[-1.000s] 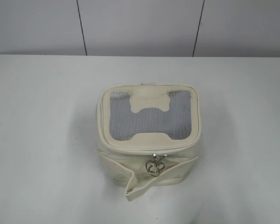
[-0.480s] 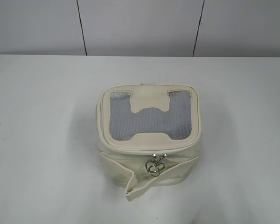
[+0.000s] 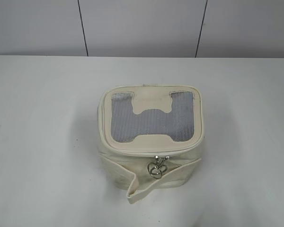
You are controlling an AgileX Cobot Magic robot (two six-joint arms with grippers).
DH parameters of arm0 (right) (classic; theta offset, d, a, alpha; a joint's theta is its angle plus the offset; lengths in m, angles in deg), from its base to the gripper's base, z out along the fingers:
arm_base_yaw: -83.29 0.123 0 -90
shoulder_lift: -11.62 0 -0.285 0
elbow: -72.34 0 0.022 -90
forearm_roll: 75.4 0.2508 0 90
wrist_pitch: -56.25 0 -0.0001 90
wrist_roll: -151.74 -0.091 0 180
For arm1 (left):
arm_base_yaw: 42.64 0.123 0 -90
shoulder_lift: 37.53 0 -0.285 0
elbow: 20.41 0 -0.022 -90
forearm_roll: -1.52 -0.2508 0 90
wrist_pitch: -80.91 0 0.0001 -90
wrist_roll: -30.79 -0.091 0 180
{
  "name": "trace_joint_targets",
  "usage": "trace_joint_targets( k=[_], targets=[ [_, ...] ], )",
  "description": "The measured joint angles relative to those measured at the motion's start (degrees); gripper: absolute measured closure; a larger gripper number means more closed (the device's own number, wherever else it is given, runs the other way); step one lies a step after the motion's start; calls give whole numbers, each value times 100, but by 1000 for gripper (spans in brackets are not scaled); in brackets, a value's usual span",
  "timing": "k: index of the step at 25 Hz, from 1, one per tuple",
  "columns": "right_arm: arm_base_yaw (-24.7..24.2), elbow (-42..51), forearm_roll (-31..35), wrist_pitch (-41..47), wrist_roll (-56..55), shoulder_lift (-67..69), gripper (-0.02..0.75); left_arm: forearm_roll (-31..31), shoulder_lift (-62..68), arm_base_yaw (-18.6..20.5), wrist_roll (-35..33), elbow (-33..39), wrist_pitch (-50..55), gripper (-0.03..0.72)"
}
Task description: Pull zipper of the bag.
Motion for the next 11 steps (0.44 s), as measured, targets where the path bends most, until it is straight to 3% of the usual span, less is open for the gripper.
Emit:
trace_joint_targets(
  k=[11],
  targets=[
    [0, 0, 0, 0, 0, 0, 318, 0, 0, 0, 0, 0, 0, 309]
  ],
)
